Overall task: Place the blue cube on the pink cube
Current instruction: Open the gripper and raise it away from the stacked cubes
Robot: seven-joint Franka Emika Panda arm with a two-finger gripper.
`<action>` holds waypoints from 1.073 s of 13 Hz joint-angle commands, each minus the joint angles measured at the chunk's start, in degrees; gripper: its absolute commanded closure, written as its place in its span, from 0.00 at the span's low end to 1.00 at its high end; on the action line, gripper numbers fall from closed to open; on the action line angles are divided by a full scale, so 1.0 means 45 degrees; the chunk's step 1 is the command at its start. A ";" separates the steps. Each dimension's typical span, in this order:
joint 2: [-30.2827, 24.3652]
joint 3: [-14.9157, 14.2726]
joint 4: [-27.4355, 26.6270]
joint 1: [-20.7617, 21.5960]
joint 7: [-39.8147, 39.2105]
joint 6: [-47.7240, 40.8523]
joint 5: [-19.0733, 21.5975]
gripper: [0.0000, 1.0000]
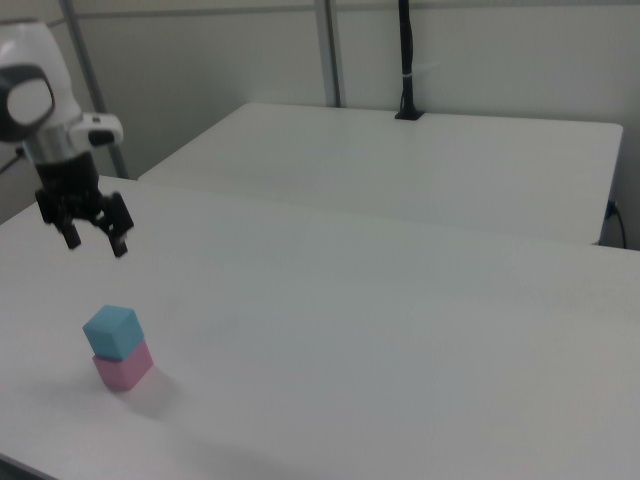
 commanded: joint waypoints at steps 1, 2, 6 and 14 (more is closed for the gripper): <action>0.0374 -0.0099 0.2317 -0.0673 -0.0750 -0.1972 -0.0149 0.00; 0.0490 -0.0099 0.2883 -0.0810 -0.1043 -0.2557 -0.0149 0.00; 0.1366 -0.0118 0.4817 -0.1533 -0.1202 -0.3071 -0.0129 0.00; 0.4300 -0.0138 0.7850 -0.2198 -0.1925 -0.3169 -0.0149 0.00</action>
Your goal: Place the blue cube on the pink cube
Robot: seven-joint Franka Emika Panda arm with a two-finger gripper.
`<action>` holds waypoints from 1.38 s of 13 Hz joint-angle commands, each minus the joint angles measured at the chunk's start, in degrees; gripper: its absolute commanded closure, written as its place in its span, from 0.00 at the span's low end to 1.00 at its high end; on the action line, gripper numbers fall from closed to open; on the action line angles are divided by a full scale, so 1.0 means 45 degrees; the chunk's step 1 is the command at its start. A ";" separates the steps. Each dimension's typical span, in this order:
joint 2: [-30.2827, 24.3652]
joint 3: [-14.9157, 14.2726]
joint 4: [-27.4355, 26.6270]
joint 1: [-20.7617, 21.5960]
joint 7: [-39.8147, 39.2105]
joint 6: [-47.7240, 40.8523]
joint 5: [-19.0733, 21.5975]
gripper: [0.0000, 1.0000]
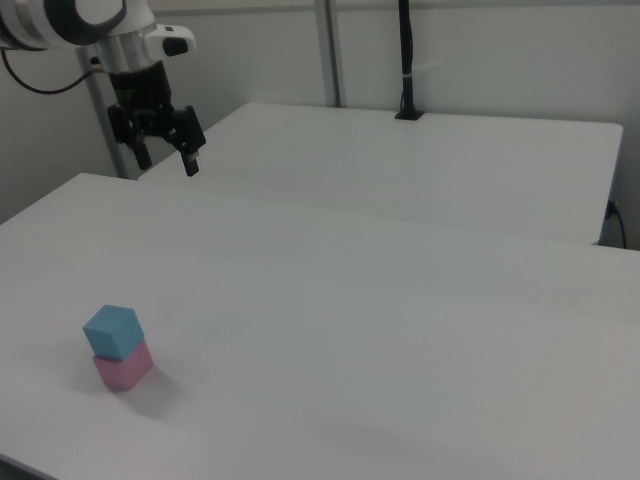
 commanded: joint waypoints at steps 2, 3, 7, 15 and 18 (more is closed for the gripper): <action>0.0341 -0.0047 0.0636 -0.0069 -0.0233 -0.0546 -0.0123 0.00; 0.0340 -0.0047 0.0617 -0.0069 -0.0174 -0.0547 -0.0084 0.00; 0.0340 -0.0047 0.0539 -0.0069 -0.0134 -0.0488 -0.0122 0.00; 0.0204 -0.0047 0.0304 -0.0128 -0.0154 -0.0586 -0.0142 0.00; 0.0223 -0.0047 0.0304 -0.0205 -0.0154 -0.0566 -0.0142 0.00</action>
